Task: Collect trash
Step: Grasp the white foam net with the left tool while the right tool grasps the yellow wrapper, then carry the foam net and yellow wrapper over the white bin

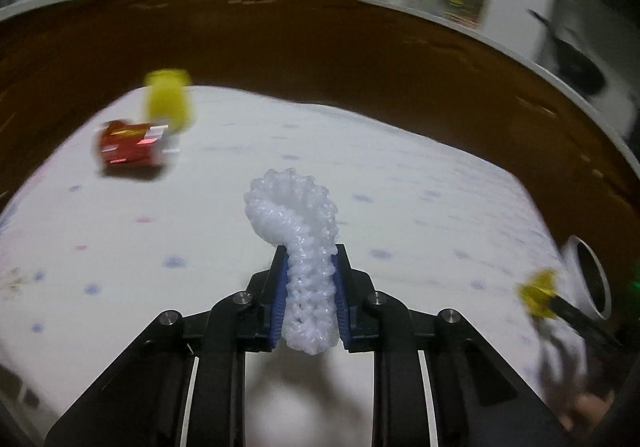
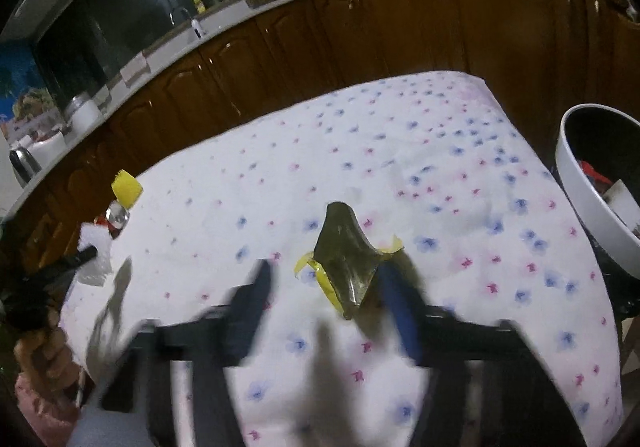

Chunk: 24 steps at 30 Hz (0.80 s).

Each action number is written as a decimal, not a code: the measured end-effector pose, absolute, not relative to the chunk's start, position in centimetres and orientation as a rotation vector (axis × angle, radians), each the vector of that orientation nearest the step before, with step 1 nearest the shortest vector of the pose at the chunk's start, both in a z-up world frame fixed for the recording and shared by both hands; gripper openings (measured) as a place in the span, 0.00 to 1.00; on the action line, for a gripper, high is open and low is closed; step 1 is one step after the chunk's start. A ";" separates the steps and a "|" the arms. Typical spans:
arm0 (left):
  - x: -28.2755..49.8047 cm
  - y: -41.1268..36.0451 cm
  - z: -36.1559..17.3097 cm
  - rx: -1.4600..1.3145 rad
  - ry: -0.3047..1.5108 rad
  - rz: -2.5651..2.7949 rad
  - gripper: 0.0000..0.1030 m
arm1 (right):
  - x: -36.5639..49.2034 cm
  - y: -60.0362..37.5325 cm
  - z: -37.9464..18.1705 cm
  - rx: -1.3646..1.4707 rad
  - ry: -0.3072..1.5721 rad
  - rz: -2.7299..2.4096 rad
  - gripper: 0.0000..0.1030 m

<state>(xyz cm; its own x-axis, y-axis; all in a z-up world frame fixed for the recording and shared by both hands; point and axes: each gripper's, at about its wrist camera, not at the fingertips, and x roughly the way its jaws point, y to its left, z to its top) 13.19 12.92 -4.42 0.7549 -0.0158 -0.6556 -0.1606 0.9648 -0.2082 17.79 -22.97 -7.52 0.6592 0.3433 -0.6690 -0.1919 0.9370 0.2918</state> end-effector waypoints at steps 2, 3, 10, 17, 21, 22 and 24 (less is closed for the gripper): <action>13.3 10.0 -4.2 -0.261 0.726 -0.013 0.18 | 17.4 -23.1 -7.3 0.195 0.782 0.304 0.10; 13.5 9.0 -4.2 -0.262 0.732 -0.047 0.18 | 17.1 -23.3 -7.2 0.195 0.774 0.307 0.09; 14.6 1.8 -4.1 -0.242 0.765 -0.254 0.18 | 15.3 -26.4 -5.7 0.250 0.733 0.306 0.08; 15.5 -3.4 -3.2 -0.231 0.779 -0.360 0.18 | 13.8 -30.0 -3.8 0.274 0.688 0.275 0.08; 15.6 -6.3 -2.9 -0.197 0.783 -0.395 0.18 | 13.2 -32.1 -3.0 0.288 0.664 0.251 0.08; 15.5 -7.0 -2.8 -0.188 0.785 -0.404 0.18 | 13.0 -32.8 -2.8 0.294 0.658 0.241 0.08; 15.6 -8.4 -2.6 -0.173 0.786 -0.426 0.18 | 12.6 -33.9 -2.6 0.303 0.647 0.227 0.08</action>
